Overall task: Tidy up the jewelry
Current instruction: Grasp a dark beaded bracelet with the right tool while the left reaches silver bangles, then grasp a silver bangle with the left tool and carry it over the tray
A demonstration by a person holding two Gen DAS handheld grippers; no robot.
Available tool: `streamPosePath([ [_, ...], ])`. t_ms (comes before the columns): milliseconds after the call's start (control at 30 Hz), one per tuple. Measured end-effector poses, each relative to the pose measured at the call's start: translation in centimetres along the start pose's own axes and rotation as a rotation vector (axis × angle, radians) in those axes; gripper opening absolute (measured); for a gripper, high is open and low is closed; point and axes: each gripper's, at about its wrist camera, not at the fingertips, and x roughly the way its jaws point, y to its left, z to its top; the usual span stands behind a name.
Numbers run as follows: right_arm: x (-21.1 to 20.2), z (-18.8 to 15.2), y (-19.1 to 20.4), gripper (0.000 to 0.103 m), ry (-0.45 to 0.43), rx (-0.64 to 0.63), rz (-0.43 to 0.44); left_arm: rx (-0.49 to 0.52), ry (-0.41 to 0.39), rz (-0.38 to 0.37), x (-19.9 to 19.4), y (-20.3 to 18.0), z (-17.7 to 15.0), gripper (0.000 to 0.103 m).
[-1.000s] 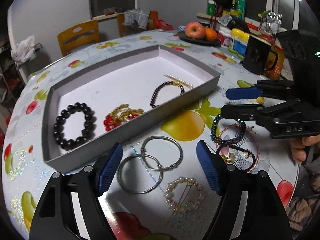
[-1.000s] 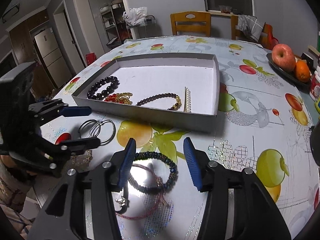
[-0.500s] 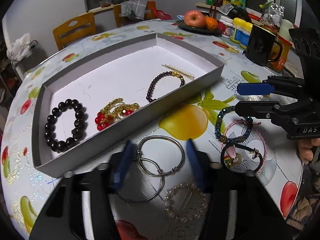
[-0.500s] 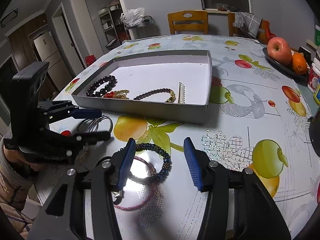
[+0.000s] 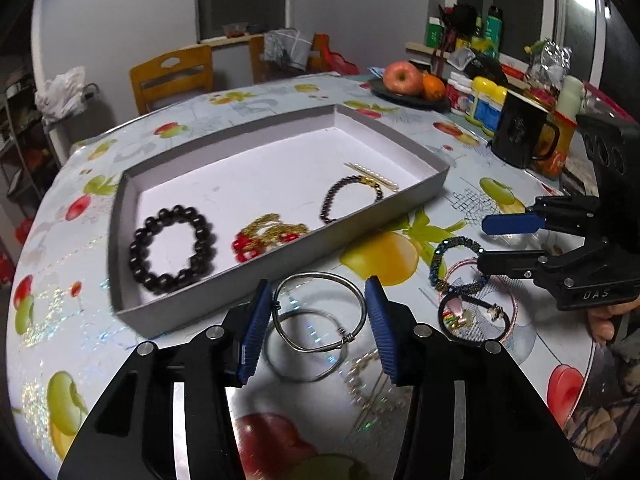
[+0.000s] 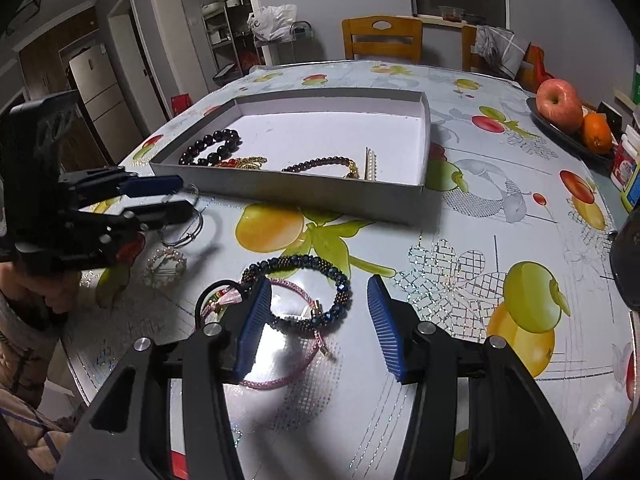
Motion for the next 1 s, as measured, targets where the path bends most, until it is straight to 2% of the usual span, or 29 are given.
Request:
streamPosePath([
  [300,0.7,1.0,-1.1,0.048,0.020,0.030,-0.048,-0.062,-0.016,0.024,-1.2,2.5,-1.2,0.049],
  [367,1.2,1.2,-1.0,0.044,0.034,0.017,-0.055,-0.073,-0.020,0.022,-1.3,2.9,-1.3,0.049],
  [433,1.8,1.2,-0.8,0.024,0.055,0.008,-0.061,-0.082,-0.023,0.018,-1.4,3.1,-1.4,0.049],
  [467,2.1,1.2,-0.7,0.021,0.060,0.000,-0.072,-0.087,-0.027,0.016,-1.4,3.1,-1.4,0.049],
  [667,2.2,1.1,-0.1,0.020,0.052,-0.035,-0.100,-0.091,-0.036,0.010,-1.6,3.2,-1.4,0.049],
  [800,2.3,1.0,0.3,0.008,0.051,-0.064,-0.108,-0.091,-0.040,0.009,-1.7,3.2,-1.5,0.049],
  [1000,2.1,0.9,0.3,0.007,0.041,-0.051,-0.093,-0.094,-0.043,0.014,-1.8,3.1,-1.4,0.049],
])
